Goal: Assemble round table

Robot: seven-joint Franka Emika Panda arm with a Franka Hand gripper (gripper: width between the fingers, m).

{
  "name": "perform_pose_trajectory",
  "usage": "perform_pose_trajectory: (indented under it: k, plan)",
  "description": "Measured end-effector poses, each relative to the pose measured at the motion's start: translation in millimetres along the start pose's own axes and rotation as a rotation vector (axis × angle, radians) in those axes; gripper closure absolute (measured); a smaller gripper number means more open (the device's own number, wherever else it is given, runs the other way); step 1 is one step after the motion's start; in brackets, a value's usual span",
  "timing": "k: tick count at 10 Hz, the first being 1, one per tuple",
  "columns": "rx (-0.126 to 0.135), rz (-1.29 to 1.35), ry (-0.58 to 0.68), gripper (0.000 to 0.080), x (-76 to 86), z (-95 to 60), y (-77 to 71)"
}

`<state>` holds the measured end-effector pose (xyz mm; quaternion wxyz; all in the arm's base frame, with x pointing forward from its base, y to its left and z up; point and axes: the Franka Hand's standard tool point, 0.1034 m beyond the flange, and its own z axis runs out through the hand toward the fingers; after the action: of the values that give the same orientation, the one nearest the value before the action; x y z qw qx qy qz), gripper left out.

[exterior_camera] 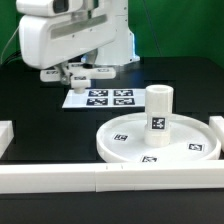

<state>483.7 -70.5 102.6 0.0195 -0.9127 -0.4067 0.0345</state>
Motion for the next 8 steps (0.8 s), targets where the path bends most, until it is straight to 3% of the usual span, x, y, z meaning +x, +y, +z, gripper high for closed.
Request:
perform_pose_trajectory:
  k: [2, 4, 8]
  plan:
    - [-0.016, 0.122, 0.018, 0.0354, 56.3, -19.2, 0.9]
    - [-0.027, 0.19, 0.029, 0.0354, 92.5, -30.4, 9.4]
    - [-0.024, 0.187, 0.023, 0.0353, 89.1, -27.0, 6.7]
